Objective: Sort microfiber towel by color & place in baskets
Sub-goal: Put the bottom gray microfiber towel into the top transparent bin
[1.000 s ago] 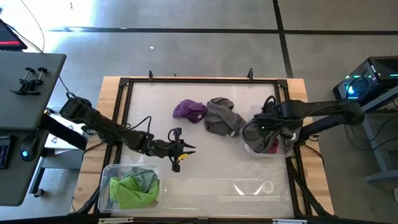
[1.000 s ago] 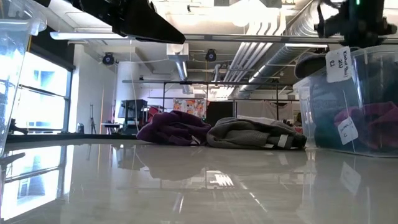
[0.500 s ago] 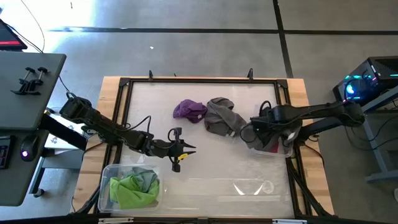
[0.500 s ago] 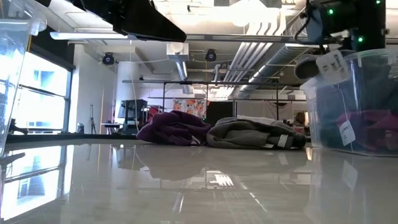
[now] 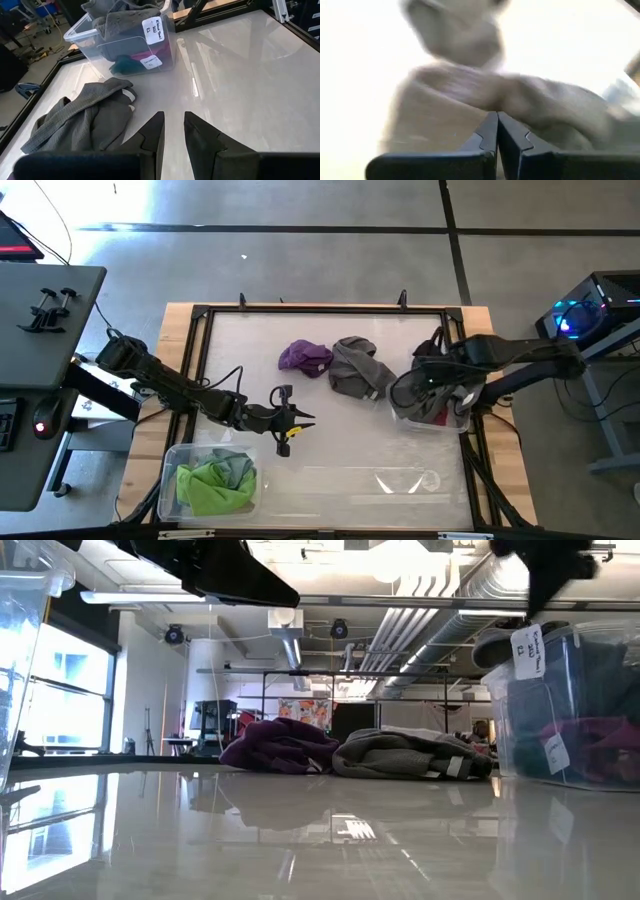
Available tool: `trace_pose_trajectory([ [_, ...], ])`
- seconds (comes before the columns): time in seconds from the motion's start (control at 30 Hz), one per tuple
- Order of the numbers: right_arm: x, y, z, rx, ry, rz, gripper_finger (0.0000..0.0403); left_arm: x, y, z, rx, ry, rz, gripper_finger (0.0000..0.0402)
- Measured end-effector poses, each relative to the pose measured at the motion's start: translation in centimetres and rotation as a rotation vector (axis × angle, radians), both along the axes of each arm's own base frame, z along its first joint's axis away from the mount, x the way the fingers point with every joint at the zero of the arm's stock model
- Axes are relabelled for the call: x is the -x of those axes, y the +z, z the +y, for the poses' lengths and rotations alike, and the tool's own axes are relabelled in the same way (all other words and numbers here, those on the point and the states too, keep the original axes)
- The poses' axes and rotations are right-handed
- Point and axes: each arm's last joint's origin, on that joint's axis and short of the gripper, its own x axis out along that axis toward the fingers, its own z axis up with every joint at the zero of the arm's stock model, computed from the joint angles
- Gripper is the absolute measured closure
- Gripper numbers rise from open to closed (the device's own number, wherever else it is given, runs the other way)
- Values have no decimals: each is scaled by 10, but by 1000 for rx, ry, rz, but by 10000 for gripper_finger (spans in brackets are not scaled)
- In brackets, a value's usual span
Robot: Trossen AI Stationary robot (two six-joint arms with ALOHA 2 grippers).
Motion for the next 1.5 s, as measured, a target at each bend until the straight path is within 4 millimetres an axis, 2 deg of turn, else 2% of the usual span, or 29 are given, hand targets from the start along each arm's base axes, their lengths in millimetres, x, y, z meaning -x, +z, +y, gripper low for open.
trace_pose_trajectory([
  [0.13,-21,10,18,-8,213,-219,402,0,0,0,0,0,1,342],
  [0.2,-28,6,26,-34,319,-275,402,0,0,0,0,0,1,342],
  [0.27,-31,-2,29,-69,349,-277,402,0,0,0,2,-2,2,342],
  [0.5,-16,-42,21,-89,164,-45,402,0,0,-1,10,-21,5,342],
  [0.83,1,-106,10,-131,15,153,402,0,0,-1,16,-19,1,342],
  [0.93,5,-116,9,-138,5,188,402,0,1,-1,15,-20,-6,342],
  [1.07,2,-105,12,-130,29,167,402,-1,3,-1,22,-21,-29,342],
  [1.17,-2,-80,18,-136,54,127,402,-1,3,-1,23,-21,-32,342],
  [1.27,4,-52,21,-131,20,148,402,-2,4,-1,25,-21,-36,342],
  [1.37,18,-28,16,-26,-120,190,402,-2,4,-1,28,-21,-45,342],
  [1.5,20,-17,7,84,-154,63,402,-2,4,-1,29,-21,-47,342],
])
